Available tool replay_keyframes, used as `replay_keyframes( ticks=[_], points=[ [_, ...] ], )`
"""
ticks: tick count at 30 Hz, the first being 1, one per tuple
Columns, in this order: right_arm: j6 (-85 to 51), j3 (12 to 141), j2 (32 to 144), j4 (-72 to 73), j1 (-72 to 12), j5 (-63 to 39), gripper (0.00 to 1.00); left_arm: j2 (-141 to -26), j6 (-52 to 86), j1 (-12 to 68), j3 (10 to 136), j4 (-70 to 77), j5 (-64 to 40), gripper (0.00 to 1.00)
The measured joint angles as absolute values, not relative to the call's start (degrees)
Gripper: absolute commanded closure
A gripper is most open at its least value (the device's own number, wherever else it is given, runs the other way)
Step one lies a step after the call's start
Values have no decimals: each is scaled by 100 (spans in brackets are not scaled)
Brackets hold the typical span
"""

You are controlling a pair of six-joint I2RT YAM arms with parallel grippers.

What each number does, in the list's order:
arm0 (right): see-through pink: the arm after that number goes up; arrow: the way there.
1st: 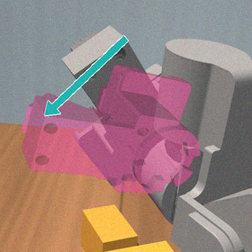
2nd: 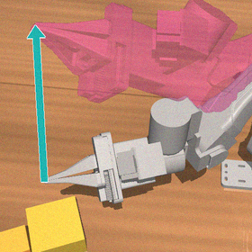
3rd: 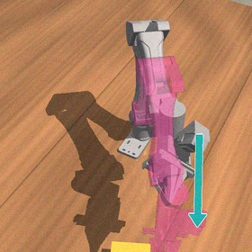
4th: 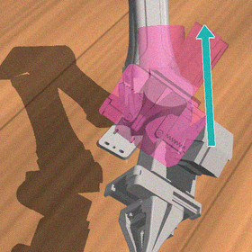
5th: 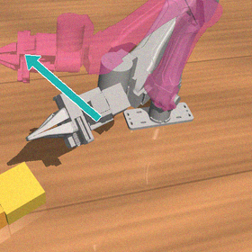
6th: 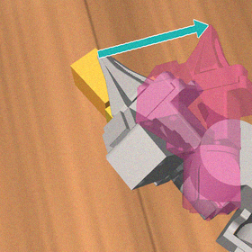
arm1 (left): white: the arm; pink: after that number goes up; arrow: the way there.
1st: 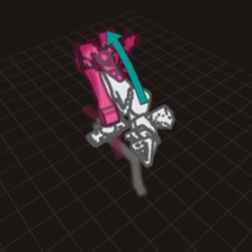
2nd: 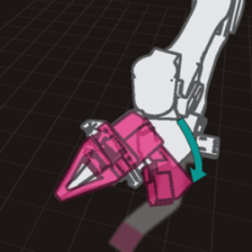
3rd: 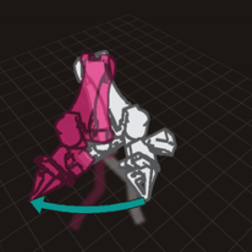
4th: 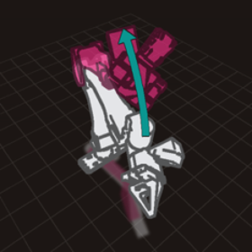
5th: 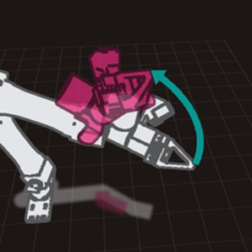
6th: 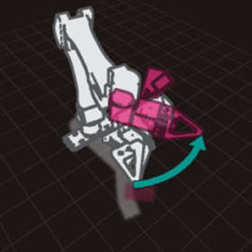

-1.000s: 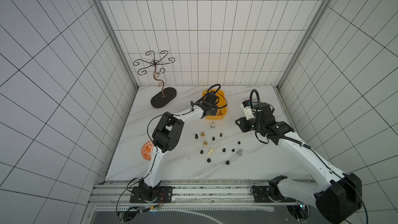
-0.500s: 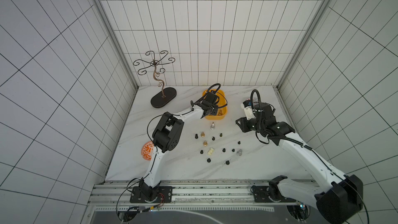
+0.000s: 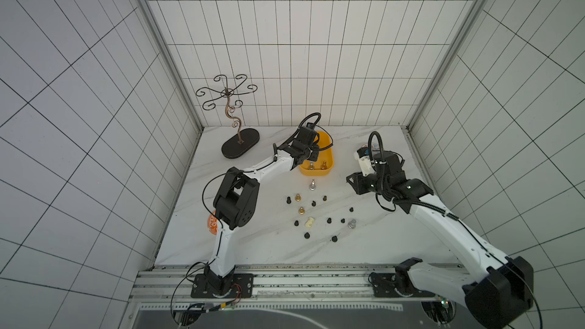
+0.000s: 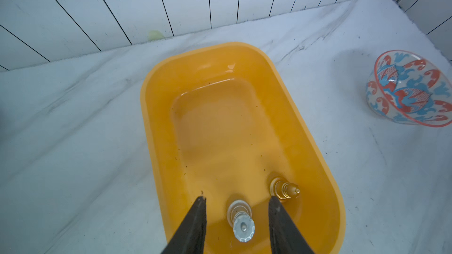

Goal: Put the chess pieces into the storage box
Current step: Place the chess piece in the storage box, then pick up the chess piece at the center of the board.

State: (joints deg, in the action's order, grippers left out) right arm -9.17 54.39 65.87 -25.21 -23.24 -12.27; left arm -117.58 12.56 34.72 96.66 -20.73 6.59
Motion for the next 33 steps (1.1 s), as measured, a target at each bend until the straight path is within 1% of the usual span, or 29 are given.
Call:
replay_keyframes(
  ticks=[6, 15, 21, 28, 33],
  points=[
    [-908, 5439, 6637, -2541, -2324, -1212, 72, -10971, 1282, 3350, 9142, -2038, 604, 58],
    [-768, 5439, 6943, -2547, -2375, -1203, 72, -9579, 1481, 2995, 7459, -2062, 482, 58],
    [-698, 5454, 7553, -2421, -2700, -1096, 71, -8493, 1682, 2818, 6281, -2058, 440, 56],
    [-696, 5555, 8364, -2110, -3197, -843, 67, -7271, 2043, 2757, 5068, -2051, 395, 48],
    [-716, 6023, 9039, -1839, -3481, -624, 57, -6372, 2270, 2759, 4174, -2064, 270, 42]
  ],
)
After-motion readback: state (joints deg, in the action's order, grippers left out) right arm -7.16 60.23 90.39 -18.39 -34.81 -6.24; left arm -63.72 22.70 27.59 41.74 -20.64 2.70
